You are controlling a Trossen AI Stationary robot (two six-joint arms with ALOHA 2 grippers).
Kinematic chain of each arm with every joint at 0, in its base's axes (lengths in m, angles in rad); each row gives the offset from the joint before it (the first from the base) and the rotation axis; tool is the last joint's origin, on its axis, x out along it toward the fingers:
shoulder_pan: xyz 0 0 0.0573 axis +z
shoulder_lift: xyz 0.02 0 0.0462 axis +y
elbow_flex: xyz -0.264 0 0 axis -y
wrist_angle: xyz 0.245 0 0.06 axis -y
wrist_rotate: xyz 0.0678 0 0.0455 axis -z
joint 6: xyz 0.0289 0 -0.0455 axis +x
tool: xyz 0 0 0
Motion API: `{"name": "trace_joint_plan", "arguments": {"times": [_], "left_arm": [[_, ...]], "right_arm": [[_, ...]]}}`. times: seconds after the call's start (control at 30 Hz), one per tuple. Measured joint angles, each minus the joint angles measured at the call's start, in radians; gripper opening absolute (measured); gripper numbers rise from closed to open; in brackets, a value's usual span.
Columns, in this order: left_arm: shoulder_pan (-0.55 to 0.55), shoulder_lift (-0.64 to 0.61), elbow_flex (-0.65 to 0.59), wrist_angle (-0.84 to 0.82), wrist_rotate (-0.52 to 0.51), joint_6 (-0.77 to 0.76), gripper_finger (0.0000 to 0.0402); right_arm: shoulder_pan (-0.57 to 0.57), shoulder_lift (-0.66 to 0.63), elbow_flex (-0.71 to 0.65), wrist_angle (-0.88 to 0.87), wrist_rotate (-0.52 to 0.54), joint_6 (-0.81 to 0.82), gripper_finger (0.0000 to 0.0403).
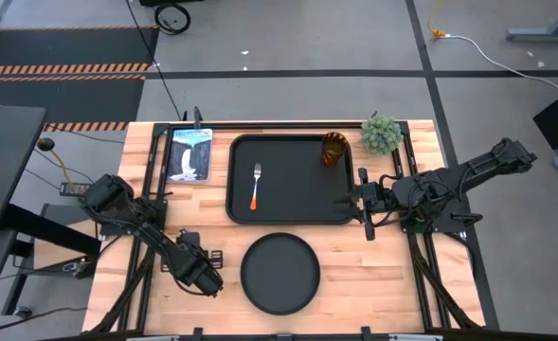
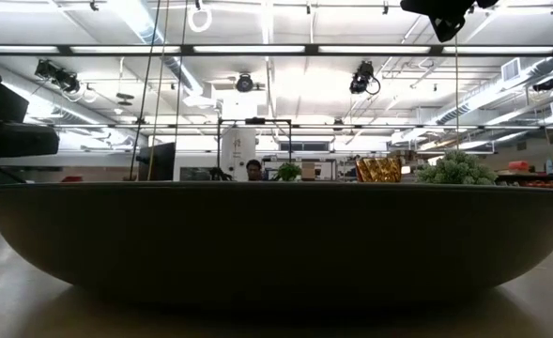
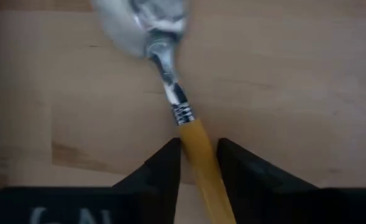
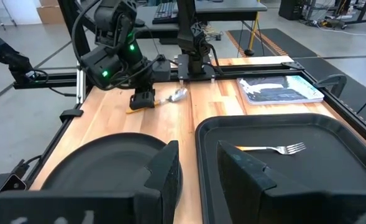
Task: Pick and place plate/cup/fork/spoon on tray
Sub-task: Put the yellow spoon on the black tray to the left of the orange fork
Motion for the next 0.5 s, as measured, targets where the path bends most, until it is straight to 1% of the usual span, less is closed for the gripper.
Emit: {"name": "trace_joint_plan", "arguments": {"times": [0.17, 0.23, 0.4, 0.5], "left_arm": [[-0.008, 0.001, 0.005, 0.002, -0.004, 0.020, 0.0067], [-0.014, 0.001, 0.005, 0.001, -0.007, 0.019, 0.0053], [-0.017, -0.015, 0.006, 0.002, -0.027, 0.019, 0.0054], [-0.011, -0.031, 0.038, -0.001, -0.099, 0.024, 0.0068]], "right_arm": [[0.000, 0.000, 0.000, 0.020, 0.000, -0.002, 0.0116], [0.000, 0.000, 0.000, 0.020, 0.000, -0.002, 0.0116], [0.000, 0.000, 0.000, 0.019, 0.000, -0.003, 0.0116], [0.000, 0.000, 0.000, 0.019, 0.000, -0.003, 0.0116]]}}
